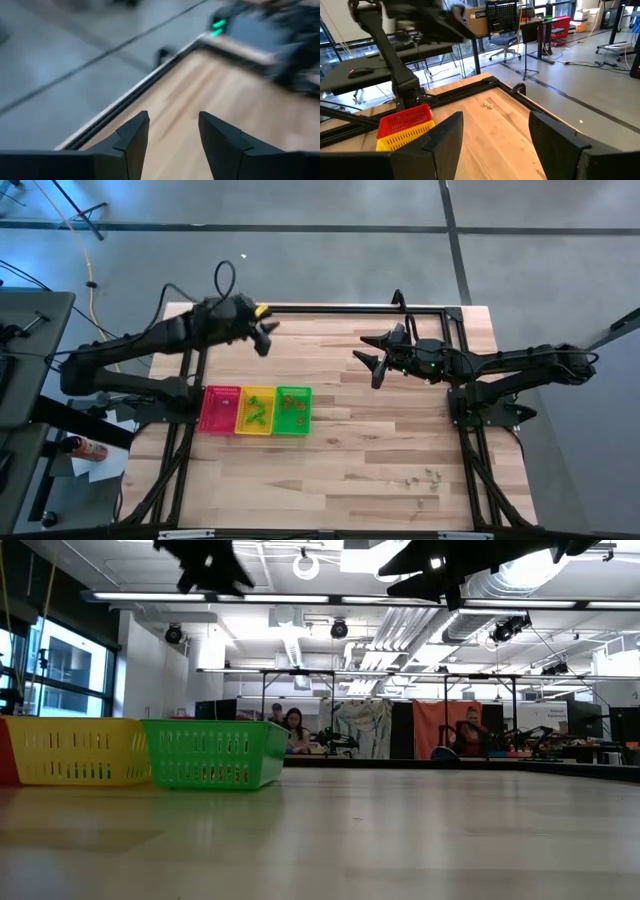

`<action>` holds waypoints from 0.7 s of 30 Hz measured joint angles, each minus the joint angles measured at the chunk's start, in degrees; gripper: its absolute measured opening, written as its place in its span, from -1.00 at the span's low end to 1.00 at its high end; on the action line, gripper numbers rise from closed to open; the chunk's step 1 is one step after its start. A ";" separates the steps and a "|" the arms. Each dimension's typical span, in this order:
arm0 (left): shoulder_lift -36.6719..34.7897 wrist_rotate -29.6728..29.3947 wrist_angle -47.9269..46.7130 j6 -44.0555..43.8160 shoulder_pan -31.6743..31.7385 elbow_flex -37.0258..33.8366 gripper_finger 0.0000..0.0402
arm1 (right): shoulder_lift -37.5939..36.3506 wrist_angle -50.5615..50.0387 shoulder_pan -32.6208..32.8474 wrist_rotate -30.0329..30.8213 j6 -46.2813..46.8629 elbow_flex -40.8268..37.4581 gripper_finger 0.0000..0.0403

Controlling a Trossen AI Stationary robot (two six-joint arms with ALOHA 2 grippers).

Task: Sort Halloween decoration
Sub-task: Put the white skull toy into the red bin

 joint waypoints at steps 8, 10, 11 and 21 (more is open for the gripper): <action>11.70 8.02 -24.18 0.98 21.67 3.45 -0.19 | -0.02 -0.01 0.00 0.41 0.00 0.00 0.10; 15.87 8.02 -27.41 2.84 25.10 3.45 -0.19 | -0.01 -0.02 0.00 1.22 0.12 0.00 0.10; 18.09 8.00 -28.20 3.67 26.48 3.45 -0.19 | 0.01 -0.03 0.00 1.87 0.30 0.00 0.10; 35.94 8.28 -25.37 5.17 32.59 3.45 -0.19 | -0.02 -0.04 0.00 2.75 0.52 0.00 0.10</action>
